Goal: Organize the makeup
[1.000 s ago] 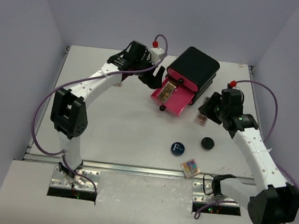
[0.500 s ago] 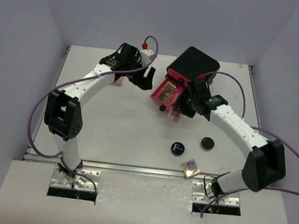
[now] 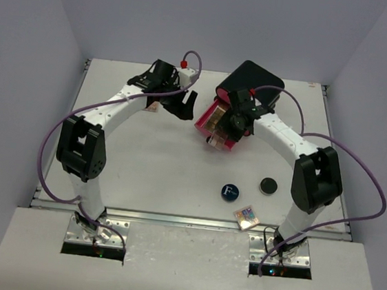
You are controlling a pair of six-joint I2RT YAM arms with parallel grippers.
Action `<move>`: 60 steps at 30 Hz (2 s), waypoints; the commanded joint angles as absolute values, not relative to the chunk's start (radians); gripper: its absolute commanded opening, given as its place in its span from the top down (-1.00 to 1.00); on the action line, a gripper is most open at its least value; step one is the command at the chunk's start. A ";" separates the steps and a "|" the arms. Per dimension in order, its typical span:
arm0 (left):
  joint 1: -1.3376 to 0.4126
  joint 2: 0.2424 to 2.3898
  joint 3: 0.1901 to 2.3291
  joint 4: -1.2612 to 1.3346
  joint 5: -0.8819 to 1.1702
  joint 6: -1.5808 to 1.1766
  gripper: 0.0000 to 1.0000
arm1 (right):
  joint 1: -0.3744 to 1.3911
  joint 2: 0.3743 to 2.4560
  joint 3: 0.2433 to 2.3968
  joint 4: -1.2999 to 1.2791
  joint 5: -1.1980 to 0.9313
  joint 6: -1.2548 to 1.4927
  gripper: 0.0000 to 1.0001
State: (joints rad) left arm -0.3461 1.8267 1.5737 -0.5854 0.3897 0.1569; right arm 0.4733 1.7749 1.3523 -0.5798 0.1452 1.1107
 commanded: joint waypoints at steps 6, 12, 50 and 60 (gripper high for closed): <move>-0.320 1.792 1.560 -0.547 0.420 0.175 -0.41 | 0.417 1.830 1.444 -0.586 0.129 1.191 0.88; -0.314 1.793 1.559 -0.546 0.428 0.175 -0.41 | 0.397 1.839 1.440 -0.594 0.157 1.237 0.78; -0.311 1.812 1.580 -0.551 0.448 0.166 -0.41 | 0.364 1.874 1.513 -0.635 0.230 1.177 -0.70; -0.203 1.945 1.723 -0.500 0.171 0.206 -0.64 | 0.364 1.798 1.478 -0.519 0.037 0.974 -0.69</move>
